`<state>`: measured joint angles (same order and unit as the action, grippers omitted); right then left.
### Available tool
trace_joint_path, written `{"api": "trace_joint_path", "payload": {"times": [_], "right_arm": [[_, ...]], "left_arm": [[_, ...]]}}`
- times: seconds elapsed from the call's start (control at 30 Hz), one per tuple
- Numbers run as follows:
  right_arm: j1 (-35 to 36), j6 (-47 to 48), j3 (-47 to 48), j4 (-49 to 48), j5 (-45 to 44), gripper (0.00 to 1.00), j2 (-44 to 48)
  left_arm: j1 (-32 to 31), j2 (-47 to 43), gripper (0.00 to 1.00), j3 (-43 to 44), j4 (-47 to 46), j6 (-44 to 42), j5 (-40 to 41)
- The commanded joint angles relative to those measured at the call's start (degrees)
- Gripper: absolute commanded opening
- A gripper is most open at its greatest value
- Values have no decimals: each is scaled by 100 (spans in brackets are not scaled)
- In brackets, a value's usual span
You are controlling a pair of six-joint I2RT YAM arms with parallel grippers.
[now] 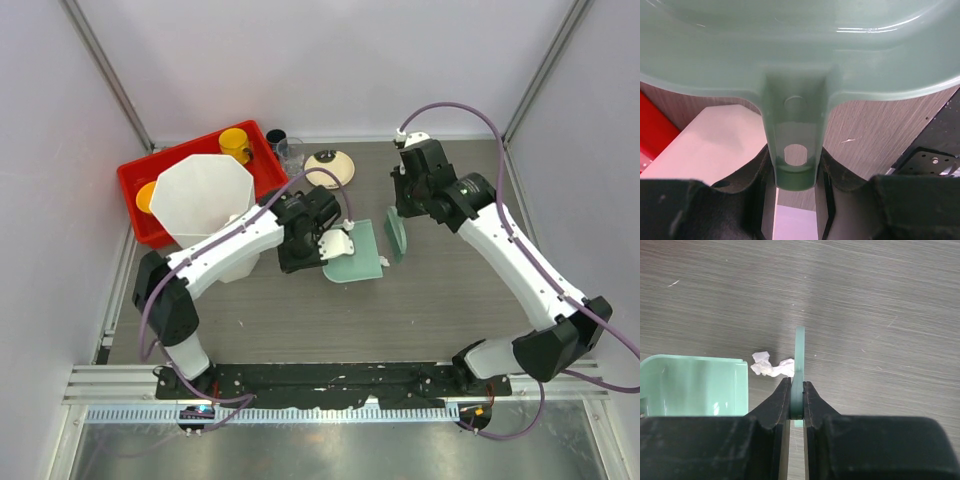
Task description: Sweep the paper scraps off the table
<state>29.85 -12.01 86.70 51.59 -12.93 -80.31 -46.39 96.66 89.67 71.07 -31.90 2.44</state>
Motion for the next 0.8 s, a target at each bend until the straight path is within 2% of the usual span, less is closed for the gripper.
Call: {"api": "trace_joint_path", "payload": {"times": [0.0, 0.13, 0.23, 0.47, 0.57, 0.77], "right_arm": [[-14, 269, 15, 44, -368, 1, 270], [-241, 410, -381, -306, -728, 1, 411], [-496, 533, -671, -631, -466, 1, 420], [-524, 805, -1496, -1529, -139, 1, 455], [-532, 867, -1708, -1687, -219, 1, 324], [-392, 631, -2077, -1933, 229, 1, 165]], "left_arm": [[-28, 326, 0, 262, 416, 193, 28], [-72, 704, 0, 7, 653, 342, 125], [-133, 986, 0, -230, 838, 430, 152], [-204, 1091, 0, -722, 1049, 545, 222], [-186, 1249, 0, -758, 1050, 545, 406], [-195, 1986, 0, -433, 927, 659, 705]]}}
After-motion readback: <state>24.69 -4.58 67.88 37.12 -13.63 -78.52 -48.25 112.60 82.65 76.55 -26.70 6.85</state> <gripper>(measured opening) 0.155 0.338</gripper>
